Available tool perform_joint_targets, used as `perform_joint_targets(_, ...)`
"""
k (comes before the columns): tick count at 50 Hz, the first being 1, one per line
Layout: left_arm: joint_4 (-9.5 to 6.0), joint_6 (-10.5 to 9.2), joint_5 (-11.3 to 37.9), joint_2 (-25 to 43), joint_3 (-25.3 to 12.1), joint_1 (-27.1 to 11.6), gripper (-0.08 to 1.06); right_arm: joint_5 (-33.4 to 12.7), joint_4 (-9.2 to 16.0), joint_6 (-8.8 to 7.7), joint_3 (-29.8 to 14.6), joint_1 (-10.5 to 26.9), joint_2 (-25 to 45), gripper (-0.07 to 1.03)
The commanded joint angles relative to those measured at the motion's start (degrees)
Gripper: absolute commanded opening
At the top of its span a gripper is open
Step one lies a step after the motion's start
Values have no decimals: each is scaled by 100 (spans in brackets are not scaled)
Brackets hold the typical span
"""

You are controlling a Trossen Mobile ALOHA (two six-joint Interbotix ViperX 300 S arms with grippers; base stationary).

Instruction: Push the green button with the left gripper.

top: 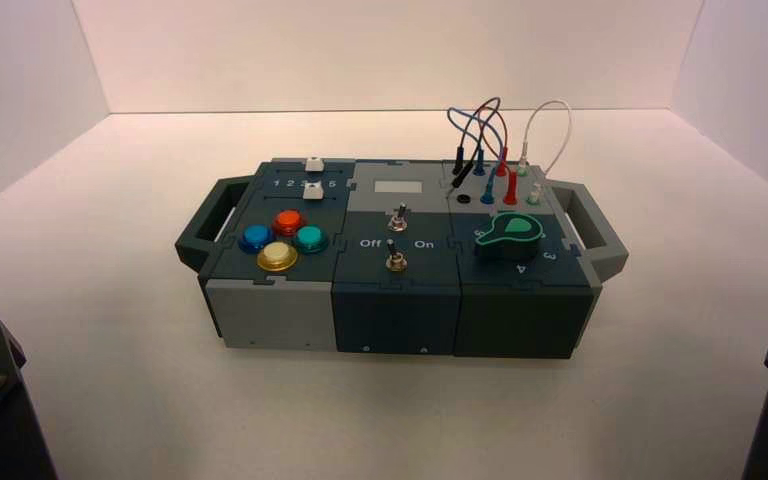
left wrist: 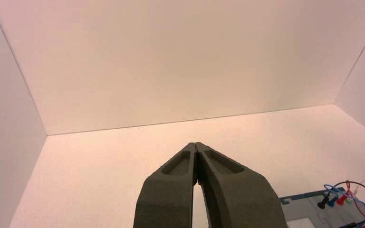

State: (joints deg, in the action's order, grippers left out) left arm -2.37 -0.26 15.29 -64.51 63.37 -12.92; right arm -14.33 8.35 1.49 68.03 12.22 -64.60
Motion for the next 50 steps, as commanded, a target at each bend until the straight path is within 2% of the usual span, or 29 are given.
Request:
perform_joint_targets(1, 18, 18, -26, 70, -88, 18, -3, 53, 18, 26, -79, -9, 62, -2)
perform_joint_targets(19, 18, 26, 9, 132, -88, 18, -3, 44, 18, 26, -105, 53, 97, -2)
perform_joint_targets(26, -9, 18, 352, 466, -211, -35, -3, 9, 18, 26, -132, 123, 246, -2)
perform_joint_targets(37, -18, 18, 870, 1178, -483, -615, -3, -202, 35, 26, -264, 246, 598, -2)
perform_joint_targets(45, -18, 18, 1037, 1556, -554, -1125, -3, -439, 44, 26, -439, 378, 993, -2)
perform_joint_targets(50, -18, 18, 1072, 1670, -563, -1406, -3, -536, 88, 26, -527, 589, 1266, -2)
